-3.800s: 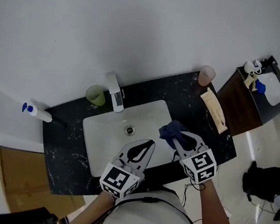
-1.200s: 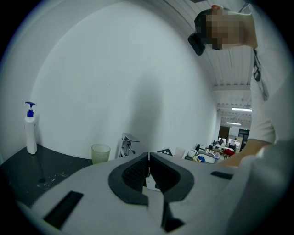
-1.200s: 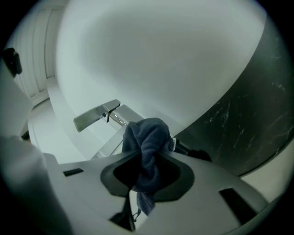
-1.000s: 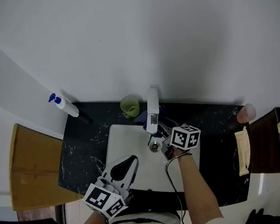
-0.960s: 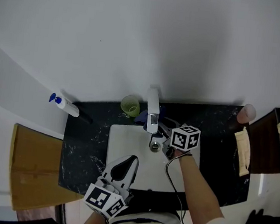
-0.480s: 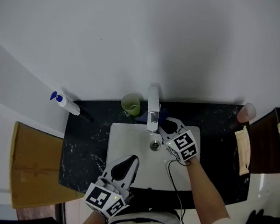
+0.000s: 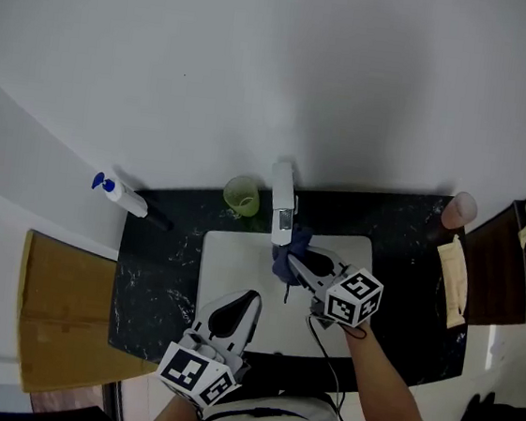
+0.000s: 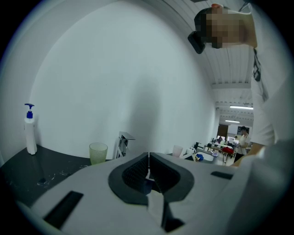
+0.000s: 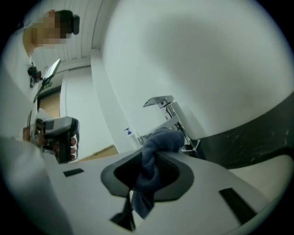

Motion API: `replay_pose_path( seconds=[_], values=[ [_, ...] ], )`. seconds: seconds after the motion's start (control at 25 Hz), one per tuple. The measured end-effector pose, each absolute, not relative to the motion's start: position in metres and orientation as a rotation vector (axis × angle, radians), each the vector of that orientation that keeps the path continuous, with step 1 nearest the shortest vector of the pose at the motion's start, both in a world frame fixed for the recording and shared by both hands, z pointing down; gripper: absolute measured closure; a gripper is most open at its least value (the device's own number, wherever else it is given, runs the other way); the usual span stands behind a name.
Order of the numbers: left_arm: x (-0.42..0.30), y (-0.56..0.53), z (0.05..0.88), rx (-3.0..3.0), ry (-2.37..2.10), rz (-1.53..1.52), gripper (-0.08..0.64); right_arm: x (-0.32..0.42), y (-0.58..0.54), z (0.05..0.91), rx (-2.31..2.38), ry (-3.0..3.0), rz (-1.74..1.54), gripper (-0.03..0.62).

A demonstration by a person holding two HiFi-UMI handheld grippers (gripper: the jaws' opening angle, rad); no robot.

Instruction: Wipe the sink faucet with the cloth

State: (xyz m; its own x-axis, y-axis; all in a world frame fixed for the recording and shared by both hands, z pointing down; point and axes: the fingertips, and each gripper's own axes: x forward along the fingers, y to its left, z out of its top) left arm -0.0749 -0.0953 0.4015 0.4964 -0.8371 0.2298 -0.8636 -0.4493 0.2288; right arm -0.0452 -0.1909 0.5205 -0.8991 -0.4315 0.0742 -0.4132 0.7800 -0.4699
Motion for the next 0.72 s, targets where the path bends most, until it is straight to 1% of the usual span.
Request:
replay_pose_path(
  seconds=[0.28,0.52,0.72],
  values=[
    [-0.079,-0.095,0.401,2.428,-1.431,0.119,0.549,-0.053,-0.182,0.523,-0.595,2.744,-1.008,0.518],
    [-0.085,-0.091,0.400,2.425,-1.440,0.118,0.549,-0.077,-0.194,0.530,-0.620,2.797,-0.998,0.517],
    [-0.091,-0.090,0.397,2.427,-1.443,0.093,0.549,-0.054,-0.169,0.515,-0.608,2.800,-0.972,0.517]
  ],
)
